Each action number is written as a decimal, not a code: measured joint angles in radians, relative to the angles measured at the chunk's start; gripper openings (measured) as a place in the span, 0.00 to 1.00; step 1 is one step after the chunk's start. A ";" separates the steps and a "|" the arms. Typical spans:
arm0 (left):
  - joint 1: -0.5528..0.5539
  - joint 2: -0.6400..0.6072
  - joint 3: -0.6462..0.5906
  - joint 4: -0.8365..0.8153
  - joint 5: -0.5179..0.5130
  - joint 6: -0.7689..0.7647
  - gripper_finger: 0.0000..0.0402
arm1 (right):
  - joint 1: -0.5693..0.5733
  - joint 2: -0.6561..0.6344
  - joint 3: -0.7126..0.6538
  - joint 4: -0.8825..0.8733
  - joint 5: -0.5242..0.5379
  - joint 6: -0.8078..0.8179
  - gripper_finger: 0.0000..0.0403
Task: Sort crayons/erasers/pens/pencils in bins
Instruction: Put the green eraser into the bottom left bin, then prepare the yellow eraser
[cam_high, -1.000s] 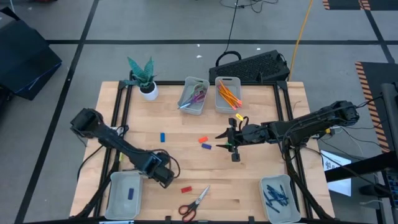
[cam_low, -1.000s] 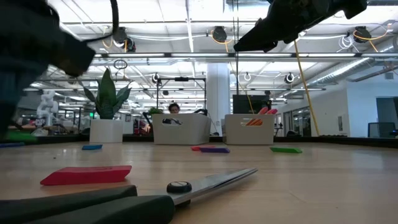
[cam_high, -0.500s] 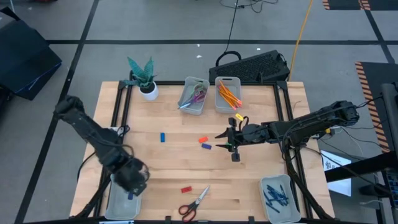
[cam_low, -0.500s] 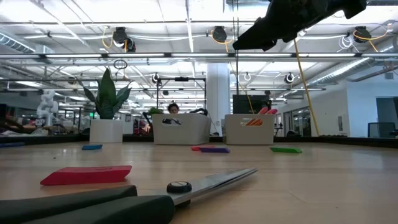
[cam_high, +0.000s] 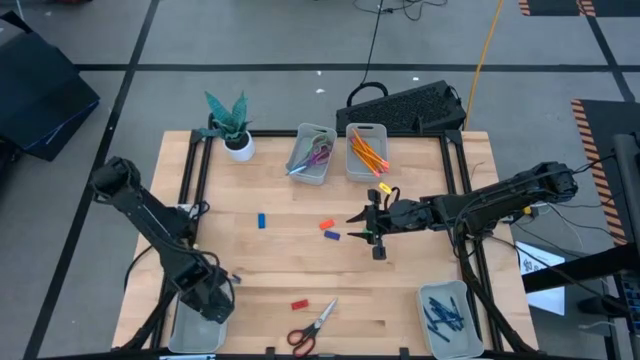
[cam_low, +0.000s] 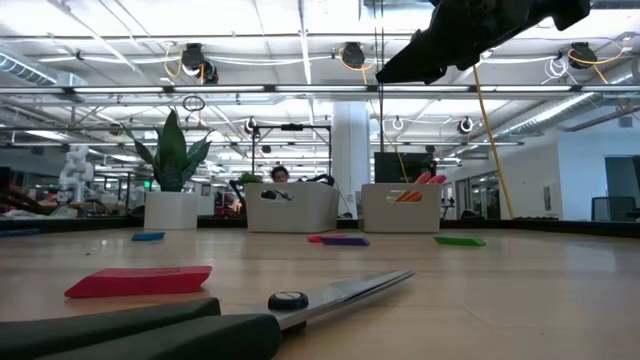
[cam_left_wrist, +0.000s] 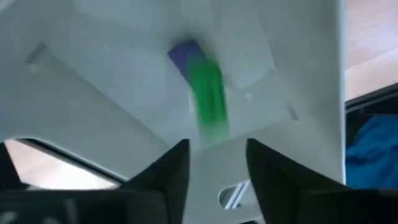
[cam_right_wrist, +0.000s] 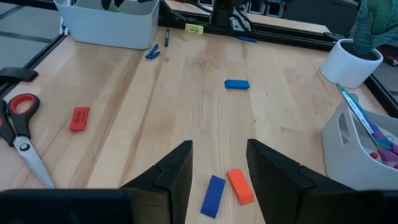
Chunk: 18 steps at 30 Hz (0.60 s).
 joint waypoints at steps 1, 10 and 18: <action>0.007 0.000 -0.006 0.011 0.021 0.002 0.42 | 0.000 0.000 0.000 0.000 0.000 -0.001 0.36; 0.086 -0.002 0.223 -0.335 0.044 0.270 0.50 | -0.022 0.000 0.000 0.025 0.009 -0.049 0.36; 0.453 -0.002 0.292 -0.647 -0.152 0.943 0.57 | -0.070 0.000 0.000 0.027 0.028 -0.050 0.40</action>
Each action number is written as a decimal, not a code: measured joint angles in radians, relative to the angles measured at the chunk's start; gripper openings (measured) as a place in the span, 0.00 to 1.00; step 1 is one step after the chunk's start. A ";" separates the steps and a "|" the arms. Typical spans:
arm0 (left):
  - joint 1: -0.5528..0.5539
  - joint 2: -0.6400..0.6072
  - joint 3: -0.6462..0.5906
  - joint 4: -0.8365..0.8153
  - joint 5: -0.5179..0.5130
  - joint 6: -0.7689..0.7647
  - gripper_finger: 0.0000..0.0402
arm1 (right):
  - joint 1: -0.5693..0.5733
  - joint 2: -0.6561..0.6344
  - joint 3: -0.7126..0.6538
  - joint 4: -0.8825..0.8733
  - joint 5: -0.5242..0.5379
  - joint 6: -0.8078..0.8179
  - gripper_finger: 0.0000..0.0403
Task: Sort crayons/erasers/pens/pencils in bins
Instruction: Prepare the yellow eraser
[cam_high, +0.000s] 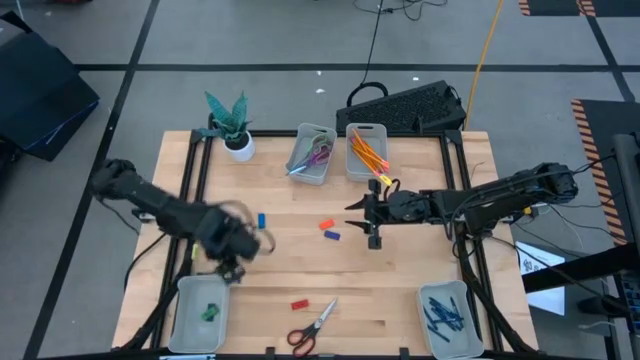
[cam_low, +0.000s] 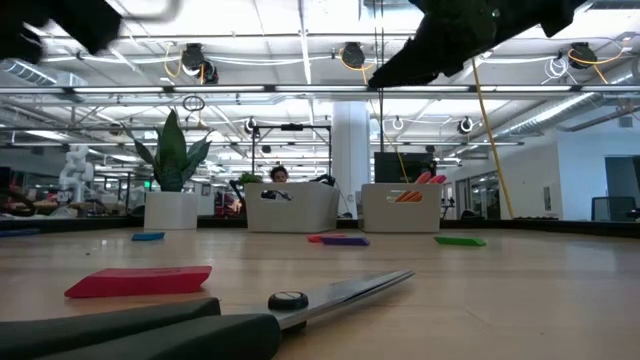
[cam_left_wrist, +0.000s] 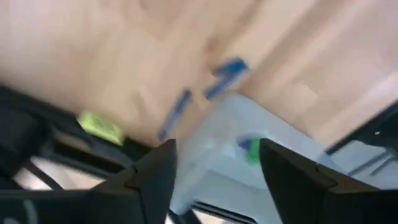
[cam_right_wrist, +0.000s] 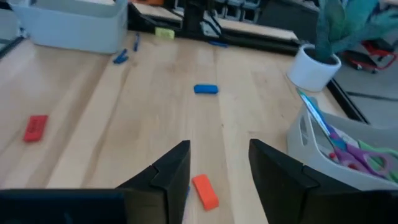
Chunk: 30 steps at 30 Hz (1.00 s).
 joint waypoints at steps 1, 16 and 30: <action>0.058 0.001 -0.019 0.001 0.006 0.080 0.59 | -0.004 0.000 0.000 -0.008 0.000 0.004 0.41; 0.398 0.176 -0.258 -0.123 -0.062 0.655 0.90 | -0.064 0.000 0.000 -0.017 0.002 0.007 0.66; 0.247 0.555 -0.261 -0.130 -0.084 0.824 0.85 | -0.103 0.000 0.000 -0.024 -0.001 -0.007 0.69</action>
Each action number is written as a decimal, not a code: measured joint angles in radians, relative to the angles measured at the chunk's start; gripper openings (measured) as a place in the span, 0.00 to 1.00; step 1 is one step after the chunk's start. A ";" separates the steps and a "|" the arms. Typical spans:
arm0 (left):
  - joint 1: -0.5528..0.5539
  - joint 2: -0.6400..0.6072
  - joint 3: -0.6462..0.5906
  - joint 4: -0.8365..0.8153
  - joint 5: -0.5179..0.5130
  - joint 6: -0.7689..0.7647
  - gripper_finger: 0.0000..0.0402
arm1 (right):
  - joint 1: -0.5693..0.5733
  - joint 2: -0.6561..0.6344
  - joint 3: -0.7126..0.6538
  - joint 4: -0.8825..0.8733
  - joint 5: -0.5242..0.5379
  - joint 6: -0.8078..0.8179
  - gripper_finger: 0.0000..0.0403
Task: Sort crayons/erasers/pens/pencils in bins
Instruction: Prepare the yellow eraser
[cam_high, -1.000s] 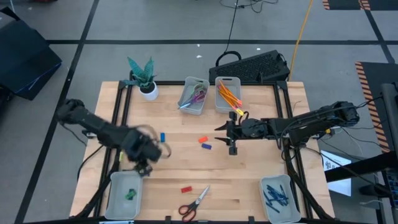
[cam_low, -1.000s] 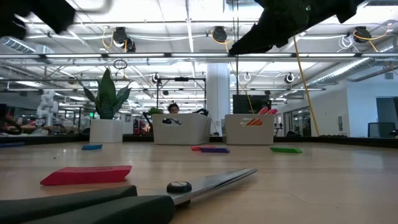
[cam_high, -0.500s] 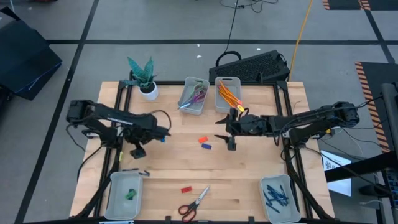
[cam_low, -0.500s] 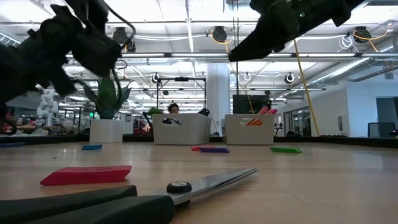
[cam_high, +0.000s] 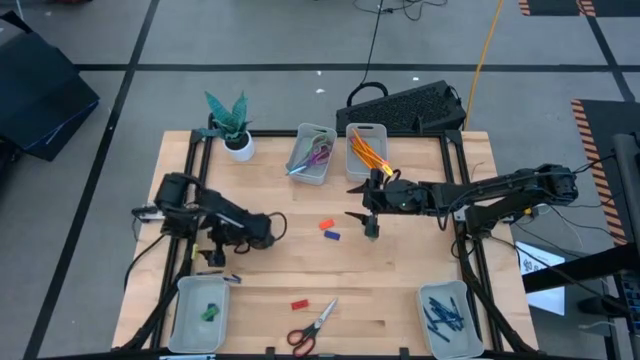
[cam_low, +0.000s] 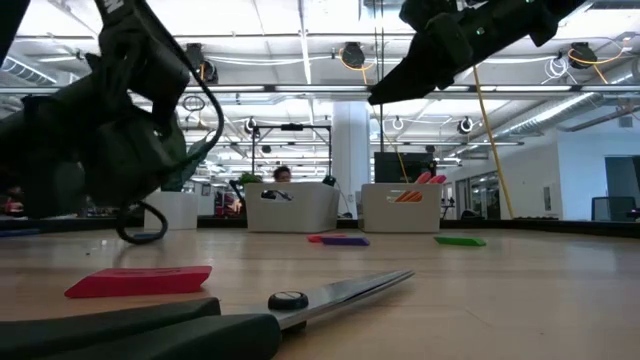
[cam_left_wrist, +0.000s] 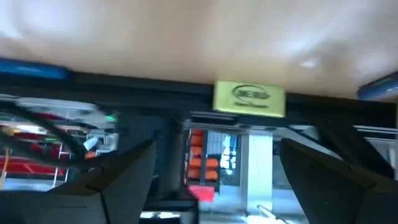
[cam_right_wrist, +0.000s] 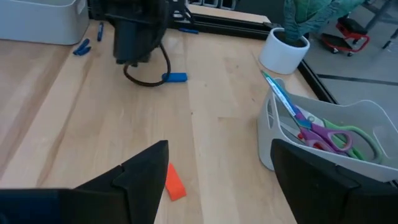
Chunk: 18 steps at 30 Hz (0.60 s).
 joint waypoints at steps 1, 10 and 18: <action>-0.016 0.014 -0.001 0.012 0.020 -0.002 0.85 | 0.000 0.000 0.000 -0.002 0.000 0.000 0.69; -0.181 0.047 -0.056 0.139 0.109 -0.059 0.85 | 0.000 0.000 0.000 -0.008 0.000 -0.002 0.69; -0.222 0.044 -0.118 0.198 0.170 -0.062 0.84 | 0.000 0.000 0.000 -0.008 0.000 0.017 0.69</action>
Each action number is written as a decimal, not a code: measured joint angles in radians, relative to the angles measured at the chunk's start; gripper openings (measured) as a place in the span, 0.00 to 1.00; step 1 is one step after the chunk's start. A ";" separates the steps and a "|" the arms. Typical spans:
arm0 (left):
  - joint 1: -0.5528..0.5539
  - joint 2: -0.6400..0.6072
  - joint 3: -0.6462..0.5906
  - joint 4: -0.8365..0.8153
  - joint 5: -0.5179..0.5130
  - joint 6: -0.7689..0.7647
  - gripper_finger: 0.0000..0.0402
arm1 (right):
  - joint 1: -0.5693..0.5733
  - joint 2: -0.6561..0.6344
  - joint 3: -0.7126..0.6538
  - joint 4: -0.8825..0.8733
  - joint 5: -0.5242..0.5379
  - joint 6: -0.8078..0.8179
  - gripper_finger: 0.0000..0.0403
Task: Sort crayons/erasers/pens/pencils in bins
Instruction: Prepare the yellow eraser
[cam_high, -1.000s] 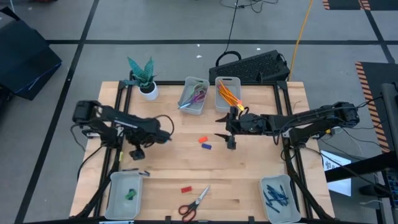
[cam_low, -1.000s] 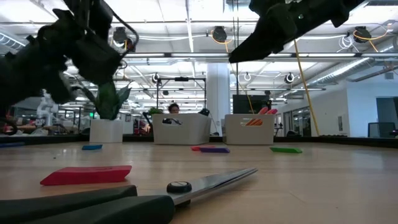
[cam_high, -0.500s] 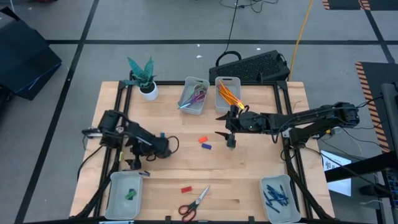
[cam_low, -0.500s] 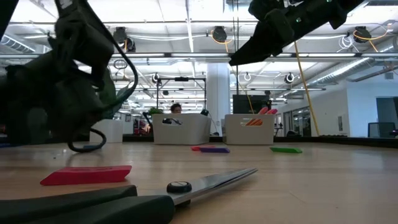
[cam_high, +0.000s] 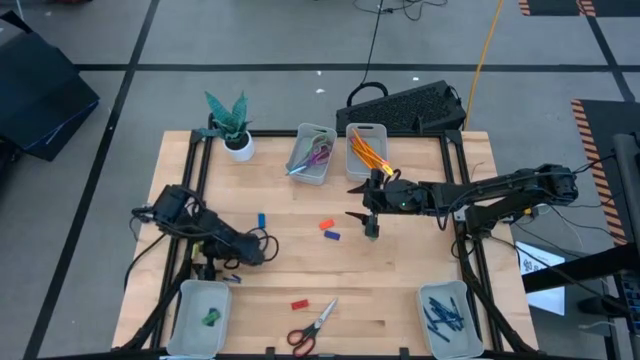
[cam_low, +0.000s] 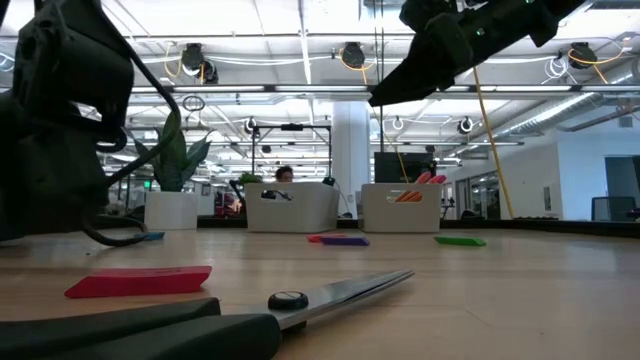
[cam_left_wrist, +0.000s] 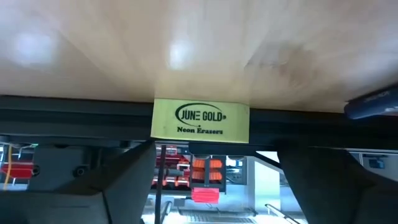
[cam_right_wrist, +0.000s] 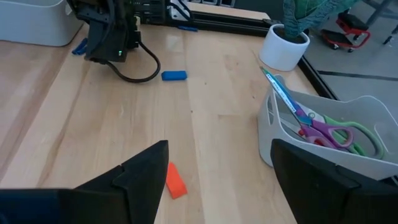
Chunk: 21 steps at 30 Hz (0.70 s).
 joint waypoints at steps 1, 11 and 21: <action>0.004 -0.004 -0.001 0.002 -0.003 0.001 0.83 | 0.000 0.000 0.000 0.001 0.000 0.007 0.69; 0.019 -0.006 -0.002 0.008 -0.037 -0.006 0.63 | 0.000 0.000 0.000 0.004 0.000 0.007 0.69; 0.027 -0.097 0.049 -0.006 -0.210 -0.065 0.55 | 0.000 0.000 0.000 0.005 0.000 -0.010 0.69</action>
